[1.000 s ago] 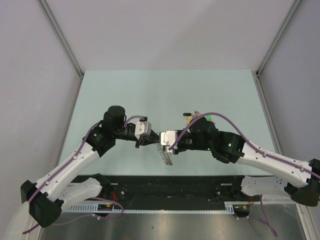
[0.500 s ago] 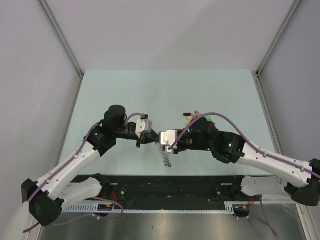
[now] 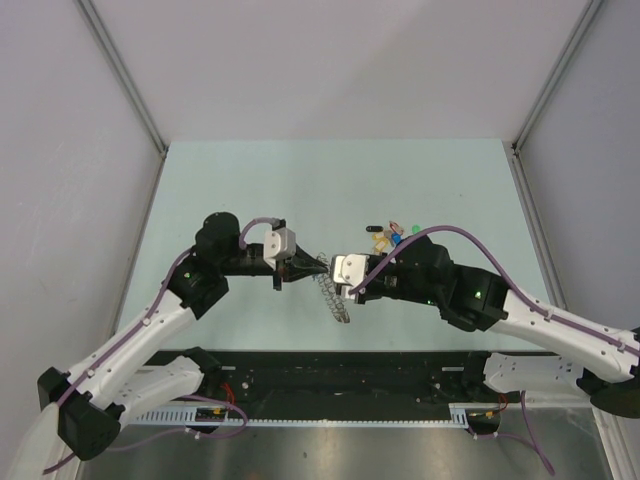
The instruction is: Put the keys on the keyring
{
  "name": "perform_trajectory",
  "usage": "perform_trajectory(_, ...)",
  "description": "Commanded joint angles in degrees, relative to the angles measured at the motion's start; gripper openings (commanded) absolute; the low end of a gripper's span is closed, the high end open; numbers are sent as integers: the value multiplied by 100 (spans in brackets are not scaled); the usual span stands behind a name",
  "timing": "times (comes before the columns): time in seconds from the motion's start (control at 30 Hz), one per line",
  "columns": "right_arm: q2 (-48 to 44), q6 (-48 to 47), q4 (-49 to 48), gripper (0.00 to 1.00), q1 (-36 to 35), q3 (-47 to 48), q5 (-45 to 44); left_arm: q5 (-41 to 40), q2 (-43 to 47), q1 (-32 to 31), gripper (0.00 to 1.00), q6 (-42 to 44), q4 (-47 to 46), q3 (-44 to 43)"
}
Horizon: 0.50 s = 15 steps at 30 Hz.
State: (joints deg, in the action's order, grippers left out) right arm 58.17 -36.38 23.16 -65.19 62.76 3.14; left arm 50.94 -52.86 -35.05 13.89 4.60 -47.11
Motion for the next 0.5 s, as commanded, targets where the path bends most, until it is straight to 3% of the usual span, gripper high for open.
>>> perform_trajectory(0.0, -236, 237, 189, 0, -11, 87, -191, -277, 188, 139, 0, -343, -590, 53)
perform_trajectory(0.47, -253, 685, -592, 0, -11, -536, -287, -734, 311, 139, 0, -1063, -1400, 334)
